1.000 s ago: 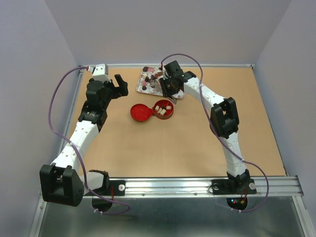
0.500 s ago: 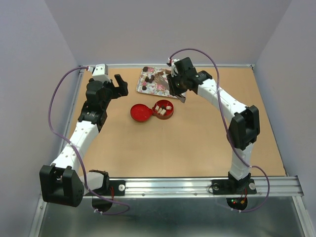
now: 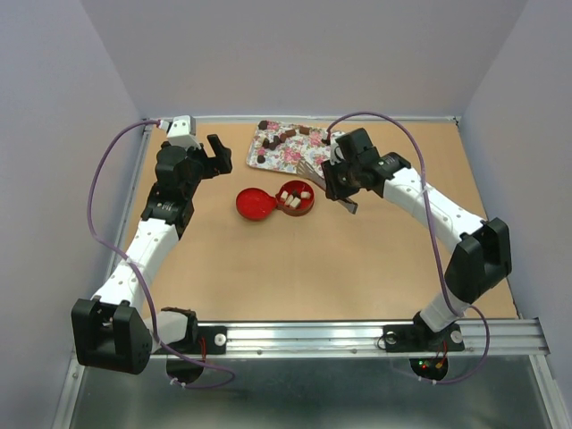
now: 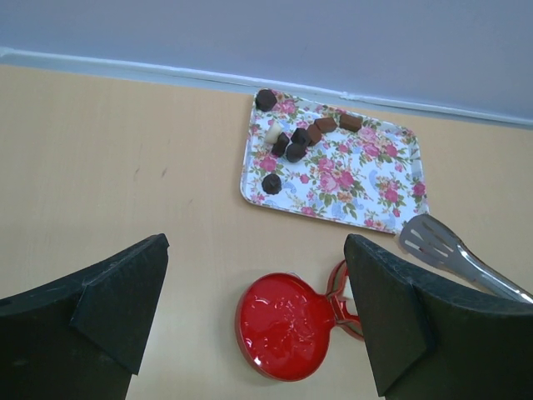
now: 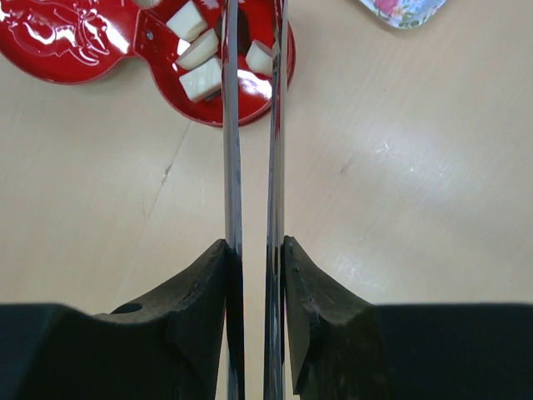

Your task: Pack the chocolate

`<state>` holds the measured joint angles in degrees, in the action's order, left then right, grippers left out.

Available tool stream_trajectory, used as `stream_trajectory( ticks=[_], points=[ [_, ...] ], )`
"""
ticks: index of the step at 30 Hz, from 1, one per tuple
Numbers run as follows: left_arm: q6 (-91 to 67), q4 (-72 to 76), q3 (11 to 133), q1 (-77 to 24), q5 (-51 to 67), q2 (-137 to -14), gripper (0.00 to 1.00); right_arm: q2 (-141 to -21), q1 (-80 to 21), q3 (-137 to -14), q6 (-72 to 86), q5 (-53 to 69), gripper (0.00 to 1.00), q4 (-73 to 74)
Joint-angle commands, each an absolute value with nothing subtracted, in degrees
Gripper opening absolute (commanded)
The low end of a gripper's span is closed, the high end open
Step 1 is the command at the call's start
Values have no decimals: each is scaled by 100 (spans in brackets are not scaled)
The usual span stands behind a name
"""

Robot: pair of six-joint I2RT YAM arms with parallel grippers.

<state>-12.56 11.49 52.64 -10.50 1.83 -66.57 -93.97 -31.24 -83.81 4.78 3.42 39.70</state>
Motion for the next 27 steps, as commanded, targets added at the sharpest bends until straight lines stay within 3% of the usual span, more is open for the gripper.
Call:
stream_trajectory(
  ticks=[1,11,27],
  points=[
    [-1274,1415,5423,-1072,264,-6513,99,-9123,-3190,-8148,571,501,30,3727],
    [-1257,1371,5449,-1072,237,-6495,99,-9334,-3199,-8174,527,712,32,3718],
    [-1257,1380,5458,-1072,255,-6530,99,-9422,-3208,-8253,527,606,44,3735]
  ],
)
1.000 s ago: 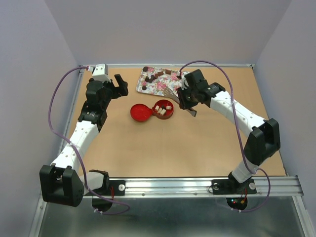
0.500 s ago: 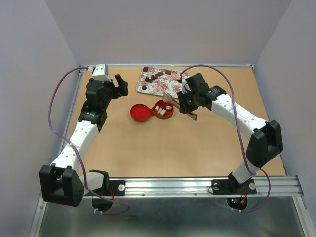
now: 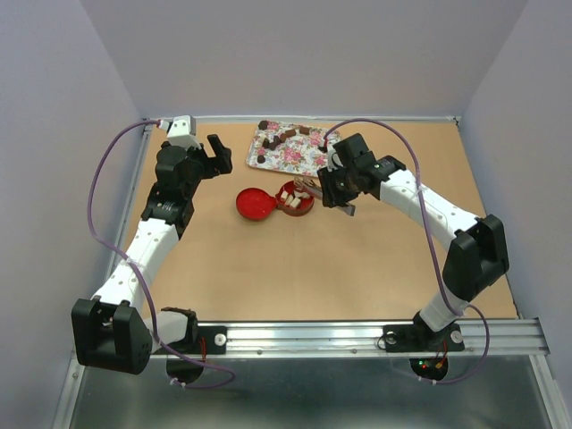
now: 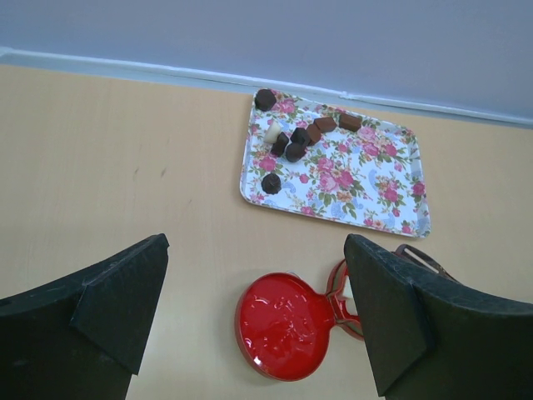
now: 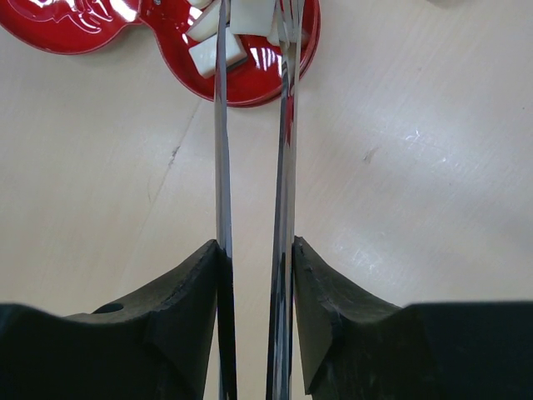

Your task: Pack the chocolate

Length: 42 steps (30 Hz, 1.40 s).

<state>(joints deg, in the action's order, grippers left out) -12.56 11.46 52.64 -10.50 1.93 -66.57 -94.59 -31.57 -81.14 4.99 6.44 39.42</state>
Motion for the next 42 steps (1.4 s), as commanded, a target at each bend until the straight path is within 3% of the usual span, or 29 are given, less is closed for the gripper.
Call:
stream_trajectory(
  ticks=[1,20,42],
  points=[
    [-1257,1380,5458,-1072,246,-6539,99,-9422,-3199,-8270,536,615,45,3735],
    [-1257,1389,5458,-1072,237,-6504,99,-9887,-3217,-9570,422,729,44,3753],
    [-1257,1406,5432,-1072,264,-6486,99,-12331,-3559,-11926,387,132,45,3735]
  ],
)
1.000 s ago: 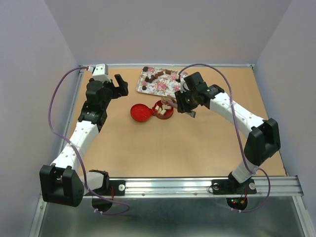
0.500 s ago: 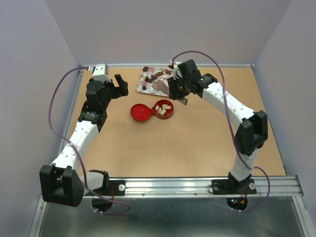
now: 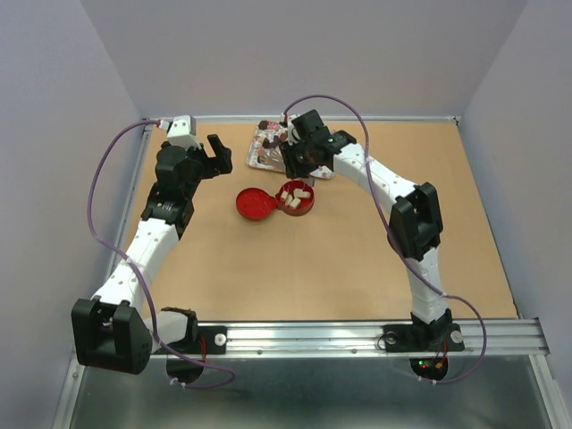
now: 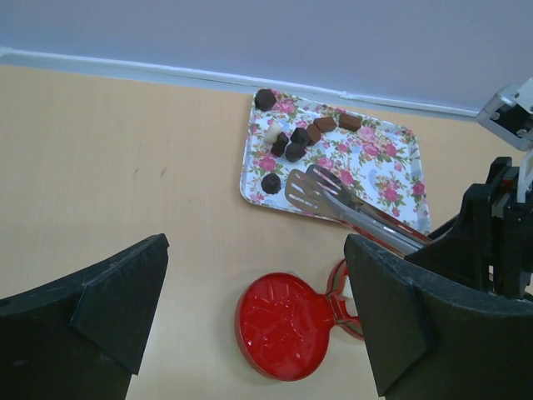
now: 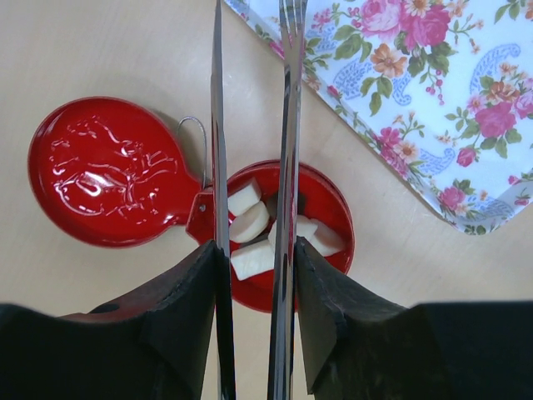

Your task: Pack the chocolate

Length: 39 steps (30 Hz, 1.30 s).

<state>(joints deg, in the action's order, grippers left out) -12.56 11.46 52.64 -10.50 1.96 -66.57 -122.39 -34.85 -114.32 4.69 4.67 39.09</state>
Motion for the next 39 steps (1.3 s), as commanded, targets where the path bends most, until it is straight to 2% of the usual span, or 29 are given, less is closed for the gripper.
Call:
stream_trajectory(
  ticks=[1,7,39],
  points=[
    [-1266,1406,5432,-1064,255,-6478,99,-12375,-3577,-11970,387,71,45,3735],
    [-1257,1406,5423,-1072,255,-6486,99,-12691,-3621,-12173,325,-228,46,3735],
    [-1266,1441,5388,-1072,237,-6460,99,-13517,-3797,-12823,158,-272,46,3832]
  ],
)
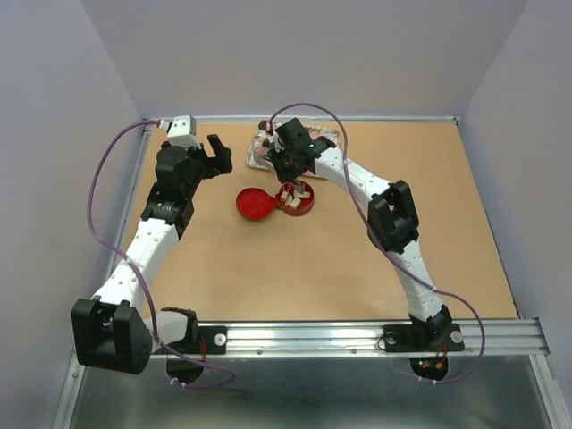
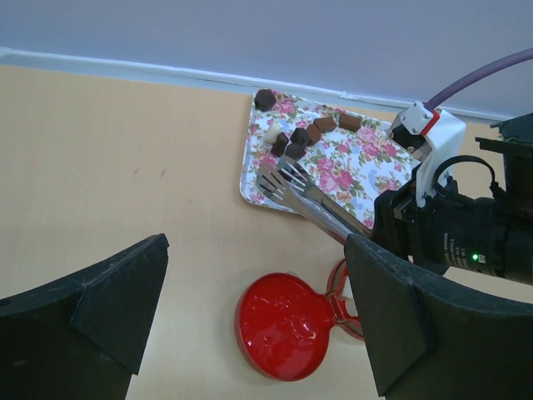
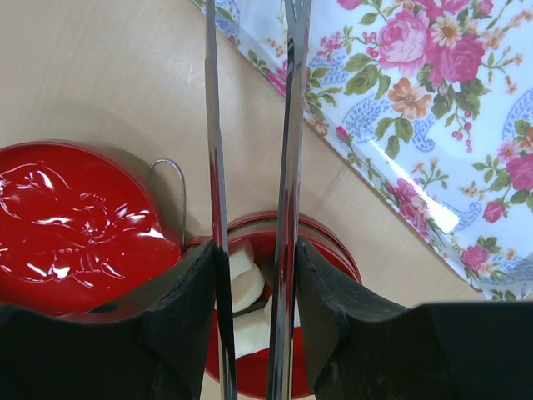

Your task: Pack the chocolate

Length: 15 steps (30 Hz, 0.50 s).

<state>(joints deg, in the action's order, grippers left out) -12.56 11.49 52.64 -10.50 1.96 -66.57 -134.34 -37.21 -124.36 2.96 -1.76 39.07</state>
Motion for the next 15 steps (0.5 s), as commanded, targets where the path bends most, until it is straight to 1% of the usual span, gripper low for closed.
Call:
stream_trajectory(
  ticks=[1,7,10,15],
  points=[
    [-1257,1433,5388,-1072,237,-6451,99,-13535,-3806,-12849,141,-272,45,3841],
    [-1266,1441,5396,-1072,237,-6469,99,-13579,-3832,-12973,70,-404,34,3929],
    [-1257,1441,5396,-1072,246,-6460,99,-13492,-3841,-12903,53,-527,32,3946],
    [-1266,1433,5396,-1064,246,-6460,99,-13246,-3841,-12736,88,-712,31,3946]
  ],
)
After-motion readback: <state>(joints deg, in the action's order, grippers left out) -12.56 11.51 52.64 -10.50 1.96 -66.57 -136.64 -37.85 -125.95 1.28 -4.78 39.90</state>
